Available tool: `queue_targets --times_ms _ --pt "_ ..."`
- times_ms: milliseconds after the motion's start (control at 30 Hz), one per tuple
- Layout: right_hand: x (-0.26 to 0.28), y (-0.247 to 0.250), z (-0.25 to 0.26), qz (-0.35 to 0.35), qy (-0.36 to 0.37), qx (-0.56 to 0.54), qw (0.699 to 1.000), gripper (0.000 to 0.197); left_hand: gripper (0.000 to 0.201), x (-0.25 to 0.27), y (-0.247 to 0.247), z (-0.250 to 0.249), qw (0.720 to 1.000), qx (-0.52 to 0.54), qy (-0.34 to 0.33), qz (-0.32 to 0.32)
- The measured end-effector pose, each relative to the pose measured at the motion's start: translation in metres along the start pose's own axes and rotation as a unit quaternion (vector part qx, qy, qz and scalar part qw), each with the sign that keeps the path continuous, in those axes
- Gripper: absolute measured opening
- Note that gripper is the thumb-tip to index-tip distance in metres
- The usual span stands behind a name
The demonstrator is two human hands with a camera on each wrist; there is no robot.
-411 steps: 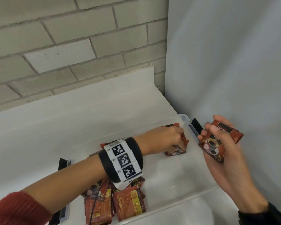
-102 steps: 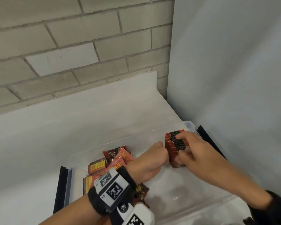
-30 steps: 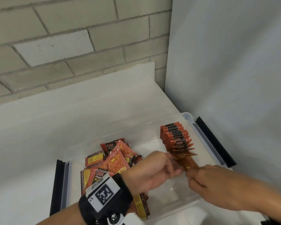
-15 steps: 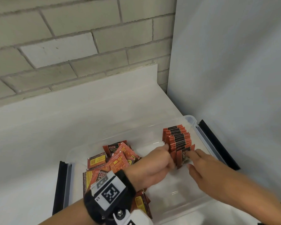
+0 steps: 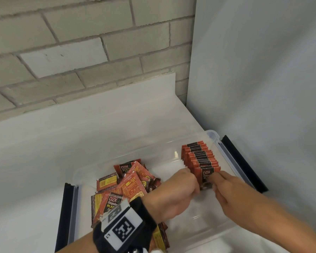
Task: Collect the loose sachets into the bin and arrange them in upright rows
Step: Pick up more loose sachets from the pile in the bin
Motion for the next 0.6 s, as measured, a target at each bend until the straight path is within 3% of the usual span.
queue_targets --times_ms 233,433,600 --pt "0.001 -0.005 -0.004 0.005 -0.015 0.008 1.0 0.031 0.041 -0.002 -0.008 0.008 1.0 0.002 0.023 -0.011" --pt "0.0 -0.01 -0.009 0.021 -0.032 0.007 0.999 0.032 0.069 -0.005 0.007 -0.007 0.999 -0.024 -0.006 -0.044" --pt "-0.004 -0.009 -0.009 0.006 -0.034 0.005 0.999 0.033 0.063 -0.01 0.006 -0.004 0.999 -0.034 0.004 -0.027"
Point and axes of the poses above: each hand's wrist, its own x-axis away from the middle knuckle, its own y-axis out of the back of the hand, z = x × y, the point moved 10 cm from there along -x, towards the middle knuckle, and after that the axes turned 11 degrees about -x, right-handed, at the moved point
